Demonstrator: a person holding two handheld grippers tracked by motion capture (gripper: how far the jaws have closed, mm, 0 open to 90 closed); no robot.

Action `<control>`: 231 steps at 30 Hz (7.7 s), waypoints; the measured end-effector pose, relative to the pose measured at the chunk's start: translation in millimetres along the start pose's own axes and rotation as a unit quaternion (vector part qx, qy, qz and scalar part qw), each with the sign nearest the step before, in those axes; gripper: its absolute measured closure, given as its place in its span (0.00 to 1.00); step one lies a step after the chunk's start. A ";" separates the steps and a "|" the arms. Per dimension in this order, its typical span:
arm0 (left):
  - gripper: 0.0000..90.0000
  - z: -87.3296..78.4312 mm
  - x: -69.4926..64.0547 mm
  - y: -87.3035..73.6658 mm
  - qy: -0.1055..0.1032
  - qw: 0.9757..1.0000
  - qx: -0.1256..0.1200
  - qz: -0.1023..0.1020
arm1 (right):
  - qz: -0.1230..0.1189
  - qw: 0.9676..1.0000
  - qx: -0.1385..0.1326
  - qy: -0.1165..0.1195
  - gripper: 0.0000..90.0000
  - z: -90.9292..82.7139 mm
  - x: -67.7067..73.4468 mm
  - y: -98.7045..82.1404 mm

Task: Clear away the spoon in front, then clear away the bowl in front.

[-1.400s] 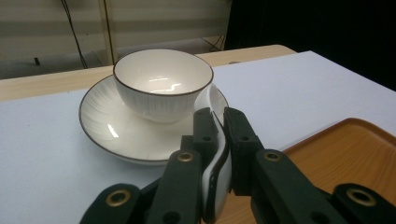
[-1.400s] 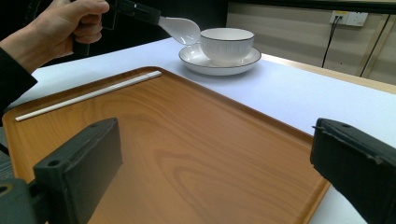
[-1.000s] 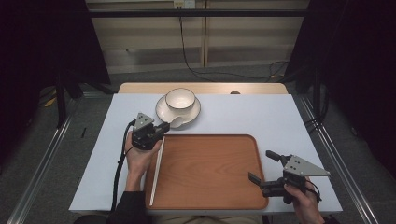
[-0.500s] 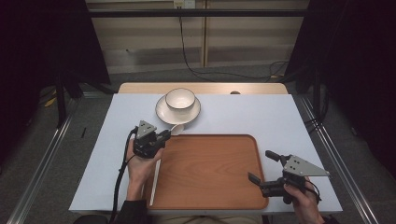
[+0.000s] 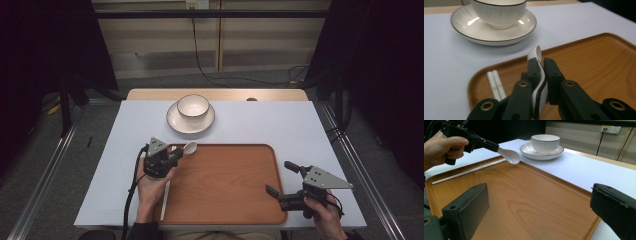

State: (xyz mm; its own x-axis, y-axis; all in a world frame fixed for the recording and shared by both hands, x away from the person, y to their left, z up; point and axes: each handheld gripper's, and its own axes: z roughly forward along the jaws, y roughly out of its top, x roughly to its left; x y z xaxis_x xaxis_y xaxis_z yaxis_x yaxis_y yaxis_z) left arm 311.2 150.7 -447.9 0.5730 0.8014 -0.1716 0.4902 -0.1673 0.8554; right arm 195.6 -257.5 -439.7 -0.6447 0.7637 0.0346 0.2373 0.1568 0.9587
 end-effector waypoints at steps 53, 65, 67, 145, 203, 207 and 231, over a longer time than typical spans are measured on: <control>0.92 16.0 -17.3 -29.3 0.044 0.993 0.104 0.017 | -0.001 1.000 -0.002 0.001 0.02 0.4 0.5 0.0; 0.87 15.9 -17.4 -29.6 0.059 0.993 0.101 0.013 | 0.000 1.000 -0.002 0.001 0.02 0.4 0.5 0.0; 0.86 15.7 -16.2 -29.2 0.056 0.993 0.101 0.006 | 0.000 1.000 -0.002 0.001 0.02 0.4 0.5 0.0; 0.03 26.5 48.2 56.1 0.034 0.997 -0.061 0.023 | 0.002 1.000 -0.009 -0.004 0.02 0.6 -0.1 1.1; 0.63 147.8 105.7 104.0 0.073 0.993 0.091 -0.008 | 0.001 1.000 -0.007 0.009 0.02 1.3 -0.5 0.6; 0.66 146.4 109.1 104.4 0.076 0.992 0.098 -0.023 | 0.003 1.000 -0.007 0.009 0.02 1.3 -0.6 0.5; 0.90 150.6 112.9 98.7 0.056 0.990 0.124 -0.042 | 0.002 1.000 -0.004 0.005 0.02 1.8 -0.2 0.3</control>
State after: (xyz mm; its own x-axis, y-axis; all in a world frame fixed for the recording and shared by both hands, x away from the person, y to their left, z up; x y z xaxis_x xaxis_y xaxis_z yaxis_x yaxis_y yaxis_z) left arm 523.2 138.2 -456.5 0.4535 0.8751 -0.1690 0.6866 -0.2221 0.6923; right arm 197.1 -256.5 -439.9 -0.6508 0.7581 0.0408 0.2341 0.1492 0.9607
